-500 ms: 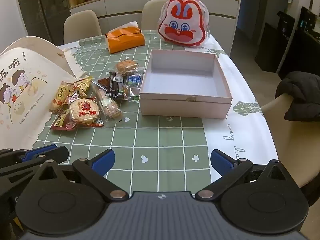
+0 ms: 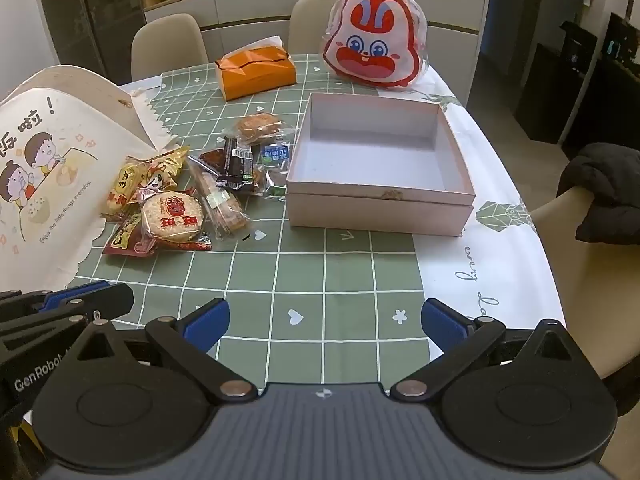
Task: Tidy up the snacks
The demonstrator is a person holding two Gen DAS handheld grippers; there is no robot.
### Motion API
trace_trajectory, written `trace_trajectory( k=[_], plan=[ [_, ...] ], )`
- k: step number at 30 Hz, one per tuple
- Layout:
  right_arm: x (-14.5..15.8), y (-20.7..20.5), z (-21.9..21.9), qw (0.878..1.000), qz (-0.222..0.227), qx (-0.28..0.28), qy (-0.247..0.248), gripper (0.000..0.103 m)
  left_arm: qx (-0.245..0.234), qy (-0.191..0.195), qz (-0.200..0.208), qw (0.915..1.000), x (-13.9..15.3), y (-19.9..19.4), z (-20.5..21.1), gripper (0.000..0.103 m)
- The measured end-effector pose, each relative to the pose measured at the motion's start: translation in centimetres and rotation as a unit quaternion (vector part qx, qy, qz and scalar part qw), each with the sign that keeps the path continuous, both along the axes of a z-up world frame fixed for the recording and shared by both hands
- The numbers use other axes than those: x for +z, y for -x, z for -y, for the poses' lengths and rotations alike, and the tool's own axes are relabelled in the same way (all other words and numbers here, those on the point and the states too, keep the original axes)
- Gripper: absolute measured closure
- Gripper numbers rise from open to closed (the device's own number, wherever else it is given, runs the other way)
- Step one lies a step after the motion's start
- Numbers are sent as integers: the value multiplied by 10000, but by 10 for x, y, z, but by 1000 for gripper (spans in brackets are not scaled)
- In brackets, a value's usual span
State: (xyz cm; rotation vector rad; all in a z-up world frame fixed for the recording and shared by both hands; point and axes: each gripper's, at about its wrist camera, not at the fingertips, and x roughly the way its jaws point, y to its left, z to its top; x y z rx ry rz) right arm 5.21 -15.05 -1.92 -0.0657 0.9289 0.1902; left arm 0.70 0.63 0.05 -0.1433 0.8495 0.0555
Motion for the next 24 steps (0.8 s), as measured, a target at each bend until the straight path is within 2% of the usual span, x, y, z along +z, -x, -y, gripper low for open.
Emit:
trace_trajectory(
  k=[24],
  plan=[
    [7,3,3,10000,22,-19,-33,1,-78,21,27,10000,5,5,3,87]
  ],
)
